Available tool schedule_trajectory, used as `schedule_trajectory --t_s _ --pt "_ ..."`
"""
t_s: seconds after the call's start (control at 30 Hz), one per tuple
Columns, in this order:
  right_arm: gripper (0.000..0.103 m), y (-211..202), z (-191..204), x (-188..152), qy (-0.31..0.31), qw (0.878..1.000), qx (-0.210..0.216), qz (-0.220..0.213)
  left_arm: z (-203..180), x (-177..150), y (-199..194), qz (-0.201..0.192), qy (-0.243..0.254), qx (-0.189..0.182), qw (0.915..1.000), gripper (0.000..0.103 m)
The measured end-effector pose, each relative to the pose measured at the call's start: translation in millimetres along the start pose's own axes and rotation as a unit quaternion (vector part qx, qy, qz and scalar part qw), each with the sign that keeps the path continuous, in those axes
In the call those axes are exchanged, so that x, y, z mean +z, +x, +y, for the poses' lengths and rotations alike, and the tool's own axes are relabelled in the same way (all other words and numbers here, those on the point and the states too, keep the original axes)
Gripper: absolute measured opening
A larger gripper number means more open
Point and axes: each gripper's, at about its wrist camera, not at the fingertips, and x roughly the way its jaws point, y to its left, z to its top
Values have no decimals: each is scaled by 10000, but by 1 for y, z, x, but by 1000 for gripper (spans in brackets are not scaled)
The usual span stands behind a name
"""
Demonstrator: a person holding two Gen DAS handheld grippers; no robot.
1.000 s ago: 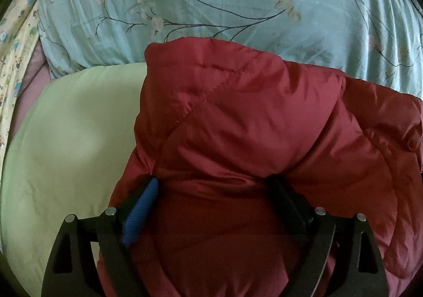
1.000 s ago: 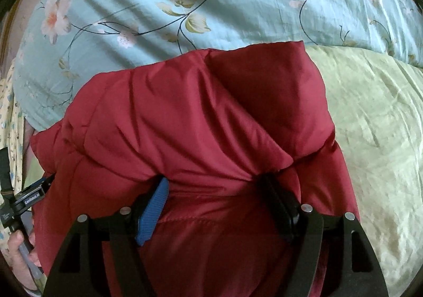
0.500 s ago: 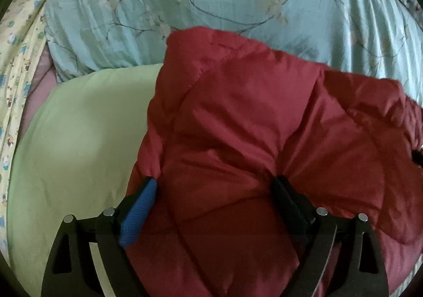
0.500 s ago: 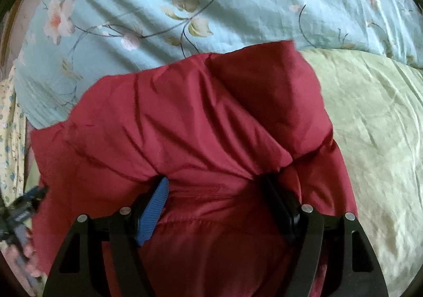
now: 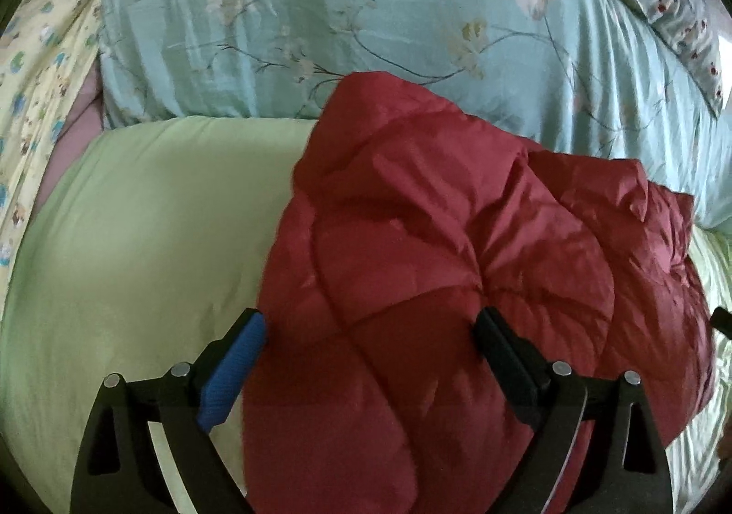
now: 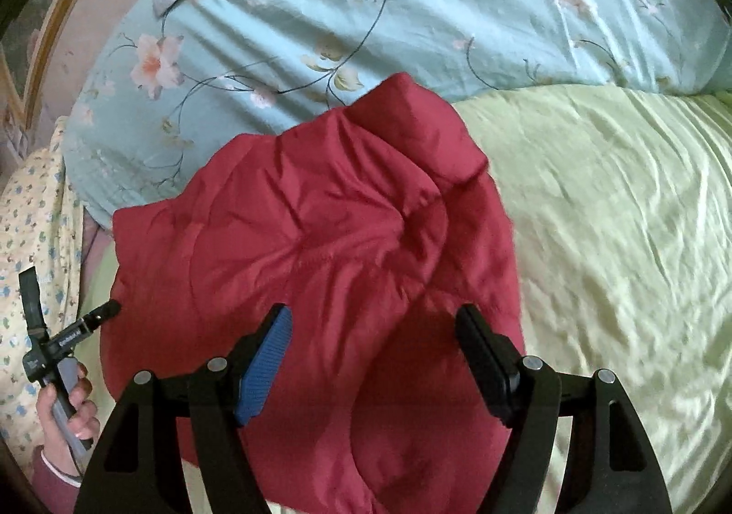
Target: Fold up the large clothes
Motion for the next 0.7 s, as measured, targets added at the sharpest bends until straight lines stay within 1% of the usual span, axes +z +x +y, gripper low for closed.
schedule_trajectory --t_s 0.23,0.33,0.47,0.6,0.63,0.7 --pt "76 -11 -7 -9 1 10000 13 26 19 -14 -20 -30 -149 -74 9999 94" --pt "77 -15 -11 -10 4 10000 -57 5 32 -18 -22 -2 -235 -151 9996 99" --pt "78 -16 -23 -10 107 9999 -56 10 49 -19 -21 24 -432 -288 9986 101" --pt "79 -12 -35 -11 217 9997 -57 75 63 -20 -14 132 -616 -417 9971 102" --pt "79 -10 -38 -11 257 9996 -27 103 65 -20 -12 164 -646 -442 9968 102" --pt "84 -5 -43 -11 326 9993 16 179 70 -20 -4 224 -725 -566 9955 102"
